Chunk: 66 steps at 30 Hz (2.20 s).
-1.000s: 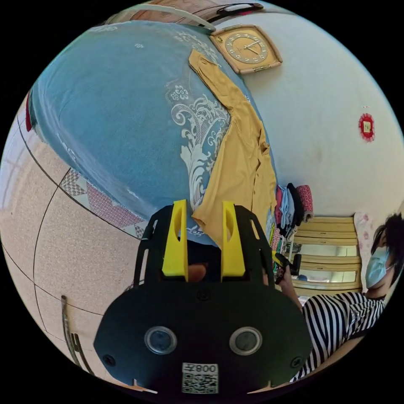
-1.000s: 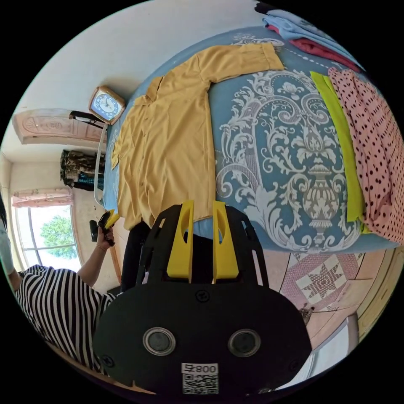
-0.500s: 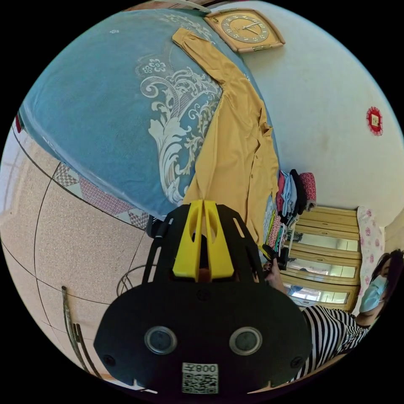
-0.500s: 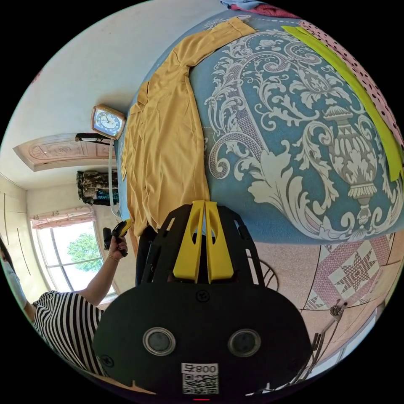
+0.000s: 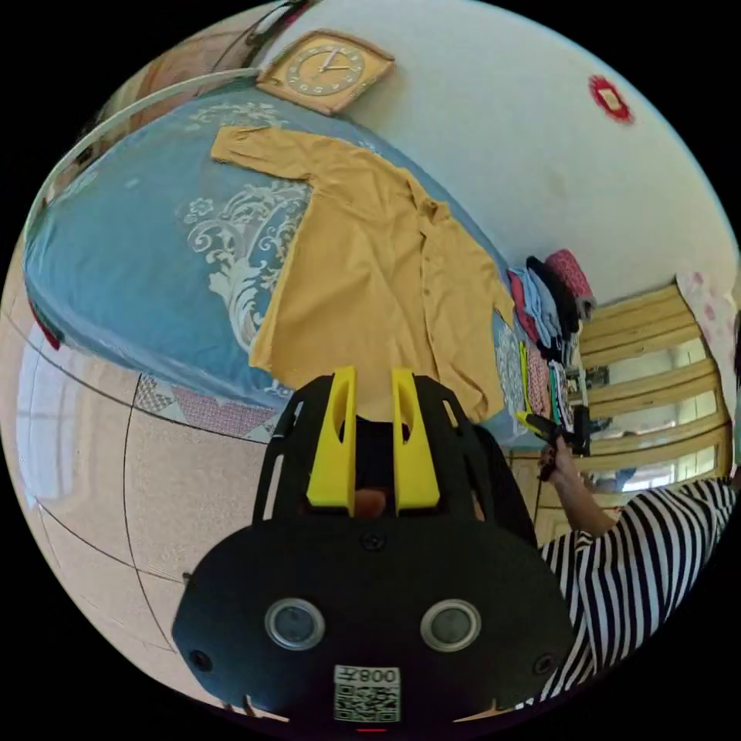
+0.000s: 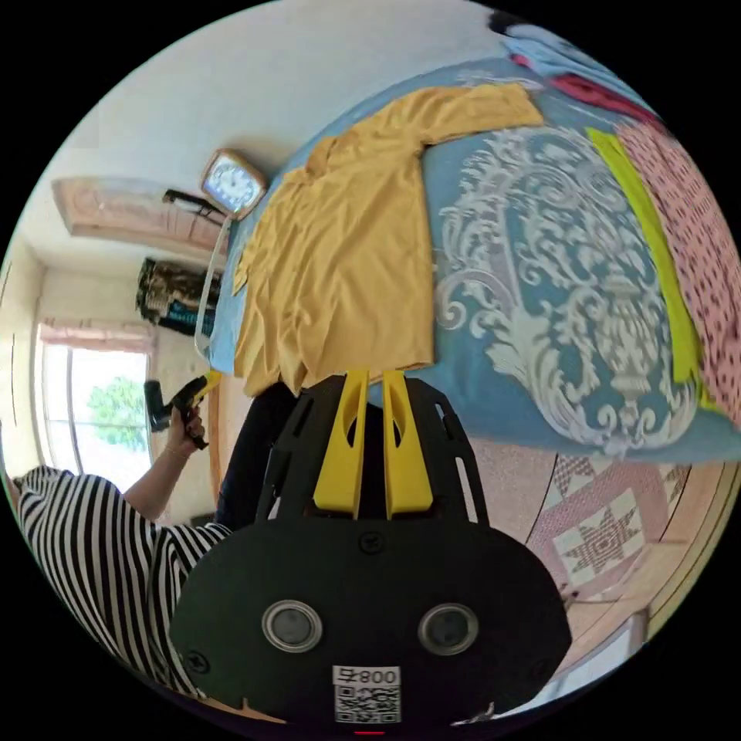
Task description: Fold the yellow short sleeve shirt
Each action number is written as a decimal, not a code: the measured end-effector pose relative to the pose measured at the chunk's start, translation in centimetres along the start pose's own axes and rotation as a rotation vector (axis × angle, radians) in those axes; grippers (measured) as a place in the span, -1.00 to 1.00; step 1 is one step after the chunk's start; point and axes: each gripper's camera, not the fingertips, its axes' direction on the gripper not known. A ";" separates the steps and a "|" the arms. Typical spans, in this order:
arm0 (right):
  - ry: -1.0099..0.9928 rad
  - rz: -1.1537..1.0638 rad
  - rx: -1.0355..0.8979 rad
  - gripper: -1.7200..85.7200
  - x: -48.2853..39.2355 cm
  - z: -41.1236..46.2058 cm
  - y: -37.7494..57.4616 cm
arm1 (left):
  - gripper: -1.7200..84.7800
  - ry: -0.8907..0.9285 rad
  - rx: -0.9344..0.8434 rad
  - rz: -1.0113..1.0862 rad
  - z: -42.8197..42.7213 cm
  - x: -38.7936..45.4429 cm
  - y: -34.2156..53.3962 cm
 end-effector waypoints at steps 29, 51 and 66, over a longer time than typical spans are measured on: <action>-0.216 -0.442 -0.351 -0.93 -9.4 13.5 1.0 | -0.95 0.245 -0.229 0.146 14.3 3.4 -7.5; -0.304 -0.440 -0.331 -0.95 -11.4 12.3 -0.3 | -0.95 0.337 -0.268 0.171 19.3 2.4 -12.4; 0.358 -0.762 -0.466 -0.87 -17.6 19.4 5.1 | -0.95 0.325 -0.292 0.124 22.9 3.0 -16.0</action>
